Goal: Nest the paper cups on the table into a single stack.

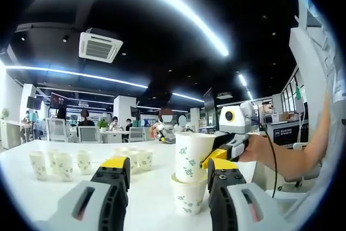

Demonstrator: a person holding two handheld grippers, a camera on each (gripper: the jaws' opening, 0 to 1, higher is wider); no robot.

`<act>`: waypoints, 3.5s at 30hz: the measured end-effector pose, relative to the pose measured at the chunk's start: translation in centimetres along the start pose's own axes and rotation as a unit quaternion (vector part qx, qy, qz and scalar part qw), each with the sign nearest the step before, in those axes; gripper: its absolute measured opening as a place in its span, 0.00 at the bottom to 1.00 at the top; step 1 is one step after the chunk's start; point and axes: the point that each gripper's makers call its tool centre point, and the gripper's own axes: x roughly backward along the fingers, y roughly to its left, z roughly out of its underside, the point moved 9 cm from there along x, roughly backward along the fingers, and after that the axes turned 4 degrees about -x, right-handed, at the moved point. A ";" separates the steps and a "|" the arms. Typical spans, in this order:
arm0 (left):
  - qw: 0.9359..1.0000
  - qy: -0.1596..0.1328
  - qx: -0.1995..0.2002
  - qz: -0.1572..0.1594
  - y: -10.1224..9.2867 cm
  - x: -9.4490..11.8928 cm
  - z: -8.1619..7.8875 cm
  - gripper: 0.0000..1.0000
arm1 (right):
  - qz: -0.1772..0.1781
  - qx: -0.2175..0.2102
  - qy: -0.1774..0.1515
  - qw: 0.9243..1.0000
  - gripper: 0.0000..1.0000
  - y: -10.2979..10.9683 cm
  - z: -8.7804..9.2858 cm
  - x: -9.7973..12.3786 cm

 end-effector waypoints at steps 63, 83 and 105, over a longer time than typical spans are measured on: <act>0.999 0.020 0.025 0.021 -1.8 -2.3 2.5 0.62 | 0.195 -0.004 -0.144 0.970 0.82 5.3 -0.6 8.6; 0.999 0.019 0.011 -0.026 -0.5 -1.4 -0.2 0.87 | 0.212 -0.011 -0.150 0.966 0.96 4.8 0.9 10.0; 0.989 0.015 0.057 -0.138 13.1 -0.9 1.0 0.90 | 0.206 0.020 -0.169 0.964 0.93 5.3 0.1 12.4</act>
